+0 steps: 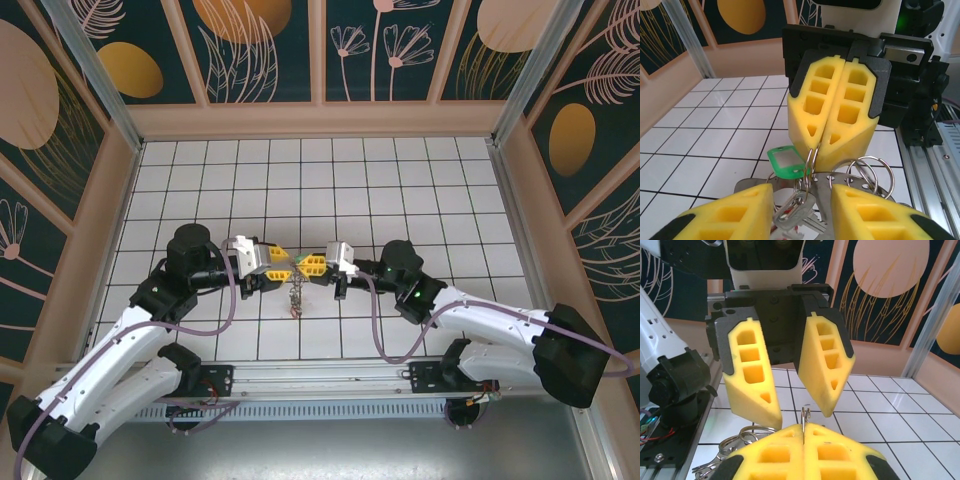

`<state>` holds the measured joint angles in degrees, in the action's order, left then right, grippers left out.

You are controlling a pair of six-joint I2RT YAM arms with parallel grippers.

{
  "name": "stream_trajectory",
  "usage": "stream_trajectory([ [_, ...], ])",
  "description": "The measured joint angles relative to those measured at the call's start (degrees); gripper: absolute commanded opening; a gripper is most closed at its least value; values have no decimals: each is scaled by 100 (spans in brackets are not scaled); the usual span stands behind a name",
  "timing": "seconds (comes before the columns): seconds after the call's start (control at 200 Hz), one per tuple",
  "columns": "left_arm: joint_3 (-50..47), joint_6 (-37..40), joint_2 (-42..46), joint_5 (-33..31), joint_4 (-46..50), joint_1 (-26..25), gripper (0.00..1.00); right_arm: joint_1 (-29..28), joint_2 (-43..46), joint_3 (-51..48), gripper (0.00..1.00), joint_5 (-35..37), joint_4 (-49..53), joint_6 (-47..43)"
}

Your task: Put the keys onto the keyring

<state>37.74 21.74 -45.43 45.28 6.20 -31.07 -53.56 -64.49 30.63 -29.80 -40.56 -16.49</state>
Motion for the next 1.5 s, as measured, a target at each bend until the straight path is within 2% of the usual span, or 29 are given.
stream_trajectory([
  [0.16,0,-48,-28,63,-22,0,27,0,-46,9,0,-31,-4,-13],
  [0.511,0,-48,-107,81,-42,0,27,0,-160,81,0,-33,-28,-44],
  [0.616,0,-66,-114,90,-46,0,18,0,-168,94,0,-33,-33,-101],
  [0.691,0,-111,-120,101,-44,0,0,0,-168,96,0,-46,-33,-122],
  [0.841,0,-66,-125,90,-66,11,0,13,-170,116,0,-50,-4,-177],
  [0.886,0,-59,-125,74,-59,11,0,13,-166,122,8,-48,55,-249],
  [0.971,0,-17,-122,-9,7,11,0,11,-146,264,21,-24,431,-496],
  [1.051,13,74,-101,-168,146,11,0,11,-70,533,26,22,1099,-839],
  [1.226,184,463,-109,-717,660,11,0,-4,7,1224,27,286,2494,-1480],
  [1.501,240,850,-125,-988,1056,11,0,-79,-509,1952,24,621,3534,-1873],
])
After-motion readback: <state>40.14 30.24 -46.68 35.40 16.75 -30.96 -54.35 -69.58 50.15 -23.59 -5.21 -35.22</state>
